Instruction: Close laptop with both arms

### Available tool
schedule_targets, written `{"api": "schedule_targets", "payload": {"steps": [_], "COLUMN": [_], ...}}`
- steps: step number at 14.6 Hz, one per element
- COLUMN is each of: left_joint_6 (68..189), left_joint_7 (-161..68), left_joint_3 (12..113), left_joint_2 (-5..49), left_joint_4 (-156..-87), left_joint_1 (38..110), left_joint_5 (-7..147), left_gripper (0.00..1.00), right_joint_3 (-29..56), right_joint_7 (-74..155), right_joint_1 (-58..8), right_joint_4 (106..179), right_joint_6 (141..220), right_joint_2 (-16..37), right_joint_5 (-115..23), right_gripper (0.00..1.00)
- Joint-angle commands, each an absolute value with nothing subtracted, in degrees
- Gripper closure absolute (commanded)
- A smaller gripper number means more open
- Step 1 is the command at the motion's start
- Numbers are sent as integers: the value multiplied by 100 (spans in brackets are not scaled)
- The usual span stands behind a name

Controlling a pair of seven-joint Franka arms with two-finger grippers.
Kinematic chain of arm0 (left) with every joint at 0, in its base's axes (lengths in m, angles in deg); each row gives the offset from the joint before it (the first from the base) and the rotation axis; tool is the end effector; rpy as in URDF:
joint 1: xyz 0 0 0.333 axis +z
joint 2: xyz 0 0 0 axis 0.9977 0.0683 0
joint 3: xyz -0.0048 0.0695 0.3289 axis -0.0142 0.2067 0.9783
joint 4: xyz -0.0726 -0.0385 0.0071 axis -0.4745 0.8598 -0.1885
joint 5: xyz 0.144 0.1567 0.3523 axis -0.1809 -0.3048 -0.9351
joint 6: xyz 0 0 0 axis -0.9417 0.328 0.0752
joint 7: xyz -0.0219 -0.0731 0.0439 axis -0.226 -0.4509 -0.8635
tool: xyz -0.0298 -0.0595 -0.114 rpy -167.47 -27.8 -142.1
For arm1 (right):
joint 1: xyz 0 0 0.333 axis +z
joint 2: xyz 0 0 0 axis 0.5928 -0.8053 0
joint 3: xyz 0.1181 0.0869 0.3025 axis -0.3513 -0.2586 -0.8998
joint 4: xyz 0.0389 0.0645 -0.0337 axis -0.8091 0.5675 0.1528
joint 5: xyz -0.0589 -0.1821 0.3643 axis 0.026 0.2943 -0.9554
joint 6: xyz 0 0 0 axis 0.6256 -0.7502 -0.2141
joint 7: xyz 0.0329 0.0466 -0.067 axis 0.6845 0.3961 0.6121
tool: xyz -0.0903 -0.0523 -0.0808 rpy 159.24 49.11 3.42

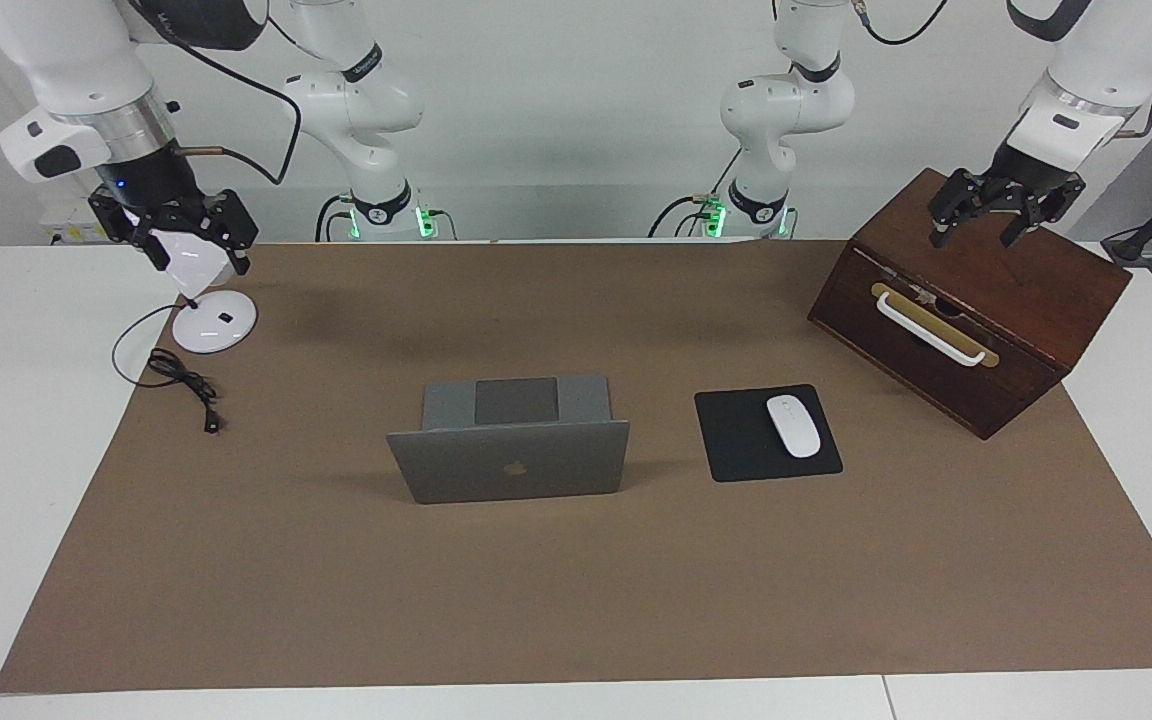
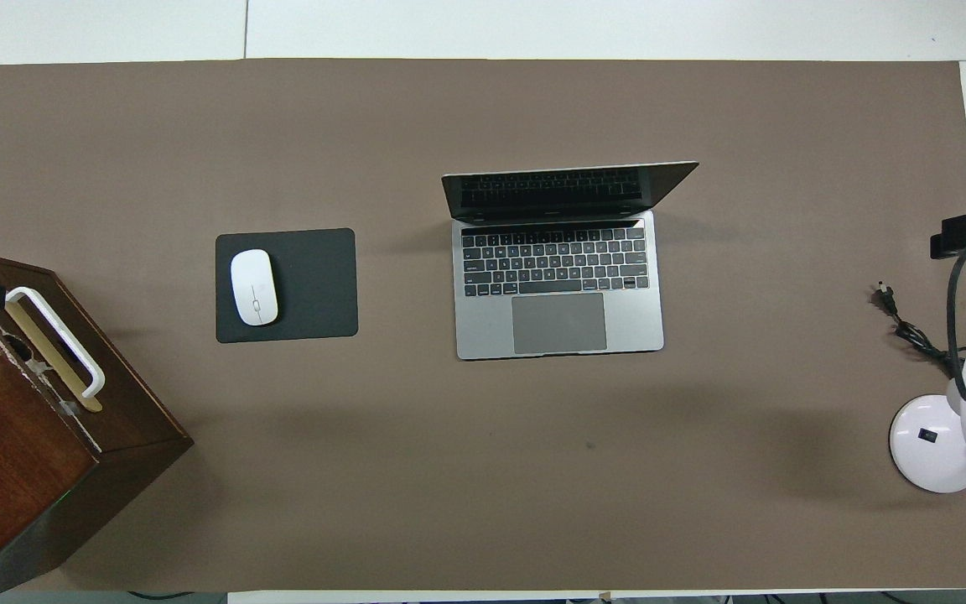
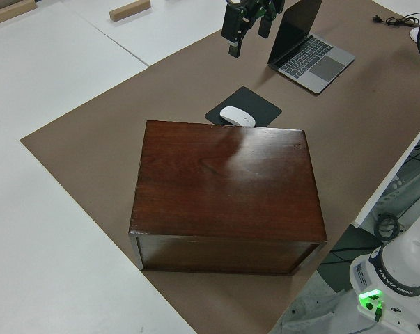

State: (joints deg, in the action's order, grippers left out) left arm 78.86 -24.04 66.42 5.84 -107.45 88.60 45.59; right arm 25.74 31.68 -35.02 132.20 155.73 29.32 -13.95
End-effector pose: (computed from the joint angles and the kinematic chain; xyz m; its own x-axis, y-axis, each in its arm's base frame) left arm 0.5344 0.0297 0.6368 0.9981 -0.0611 0.0026 -0.0611 -0.9979 0.0226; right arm 0.5578 -0.0427 0.6322 0.9949 -0.0861 0.0525 -0.0871 -0.9961 0.0168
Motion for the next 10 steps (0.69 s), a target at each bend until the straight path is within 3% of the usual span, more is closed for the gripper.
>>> {"api": "schedule_targets", "payload": {"steps": [1, 10], "left_joint_6": [7935, 7891], "left_joint_7": [-2417, -2417], "left_joint_3": [6629, 6620], "left_joint_2": [510, 492], "left_joint_4": [-10779, -10814], "left_joint_1": [8881, 8811], "left_joint_5": [4421, 4421], "left_gripper": [0, 0], "right_joint_3": [2551, 2551], "right_joint_7": [3163, 3163], "right_joint_1": [-3539, -3583], "right_joint_4": [13267, 13267], "right_joint_6": [15666, 15928], "right_joint_2": [2955, 2929], "right_joint_5": [-1433, -1442], "right_gripper": [0, 0]}}
